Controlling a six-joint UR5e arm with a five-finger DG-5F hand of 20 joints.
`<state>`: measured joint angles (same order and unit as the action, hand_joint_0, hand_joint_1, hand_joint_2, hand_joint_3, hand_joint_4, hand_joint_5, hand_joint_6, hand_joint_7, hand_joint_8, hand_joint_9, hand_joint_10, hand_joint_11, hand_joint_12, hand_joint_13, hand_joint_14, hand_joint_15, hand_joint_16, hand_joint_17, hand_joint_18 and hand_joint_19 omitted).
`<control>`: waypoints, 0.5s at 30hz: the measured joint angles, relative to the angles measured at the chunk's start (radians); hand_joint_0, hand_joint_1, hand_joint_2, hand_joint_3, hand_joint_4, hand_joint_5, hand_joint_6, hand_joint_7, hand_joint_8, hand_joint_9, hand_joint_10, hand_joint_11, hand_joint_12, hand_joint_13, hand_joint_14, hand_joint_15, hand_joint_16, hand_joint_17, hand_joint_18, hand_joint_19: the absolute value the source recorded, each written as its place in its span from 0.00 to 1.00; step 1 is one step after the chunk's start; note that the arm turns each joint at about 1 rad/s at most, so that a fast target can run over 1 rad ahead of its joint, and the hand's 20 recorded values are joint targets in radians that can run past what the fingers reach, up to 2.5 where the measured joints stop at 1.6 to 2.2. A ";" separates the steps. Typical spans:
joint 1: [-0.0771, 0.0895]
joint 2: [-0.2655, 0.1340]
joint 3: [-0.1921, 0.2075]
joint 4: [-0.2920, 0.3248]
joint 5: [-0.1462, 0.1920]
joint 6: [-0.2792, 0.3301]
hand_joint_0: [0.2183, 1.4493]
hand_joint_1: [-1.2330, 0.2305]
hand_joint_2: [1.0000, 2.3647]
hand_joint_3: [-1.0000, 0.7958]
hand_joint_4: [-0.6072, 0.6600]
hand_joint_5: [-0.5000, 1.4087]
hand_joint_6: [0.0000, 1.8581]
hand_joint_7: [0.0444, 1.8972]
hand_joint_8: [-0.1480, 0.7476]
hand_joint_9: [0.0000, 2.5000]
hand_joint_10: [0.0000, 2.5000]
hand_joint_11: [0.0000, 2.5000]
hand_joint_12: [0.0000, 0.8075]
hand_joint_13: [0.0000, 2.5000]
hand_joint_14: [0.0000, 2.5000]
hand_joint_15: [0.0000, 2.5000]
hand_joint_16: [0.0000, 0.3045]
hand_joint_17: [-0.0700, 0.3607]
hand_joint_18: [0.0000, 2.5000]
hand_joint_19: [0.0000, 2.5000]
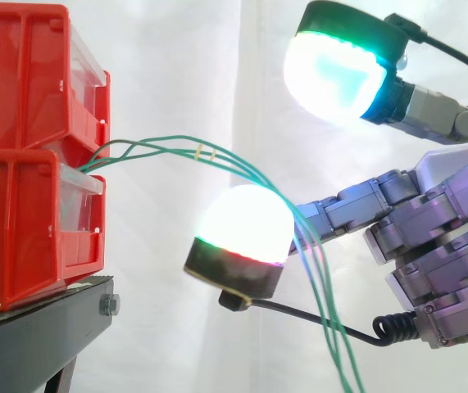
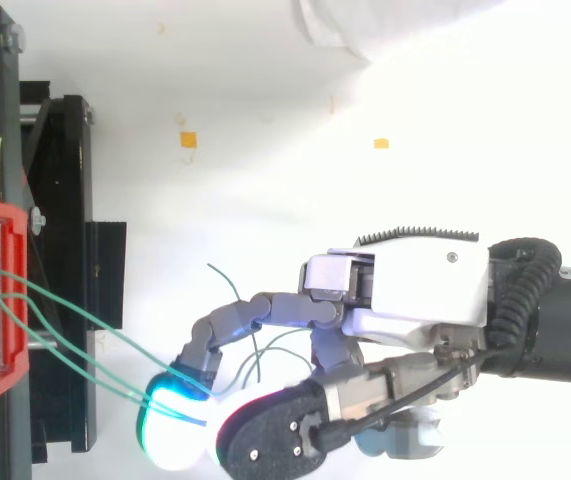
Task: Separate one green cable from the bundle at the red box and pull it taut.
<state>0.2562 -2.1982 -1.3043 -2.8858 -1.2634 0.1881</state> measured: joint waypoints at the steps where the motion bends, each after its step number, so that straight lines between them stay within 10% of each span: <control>1: 0.000 0.000 0.000 0.000 0.000 0.000 0.35 0.47 0.00 0.28 0.65 0.31 0.27 0.51 0.36 0.86 0.01 0.45 0.36 0.84 0.00 0.61 0.19 0.47 0.92 0.38; 15: 0.000 0.000 0.000 -0.005 0.030 -0.005 0.36 0.43 0.00 0.28 0.62 0.32 0.27 0.54 0.36 0.88 0.01 0.46 0.37 0.86 0.00 0.61 0.19 0.47 0.93 0.38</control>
<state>0.2562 -2.1984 -1.3041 -2.8909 -1.2335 0.1833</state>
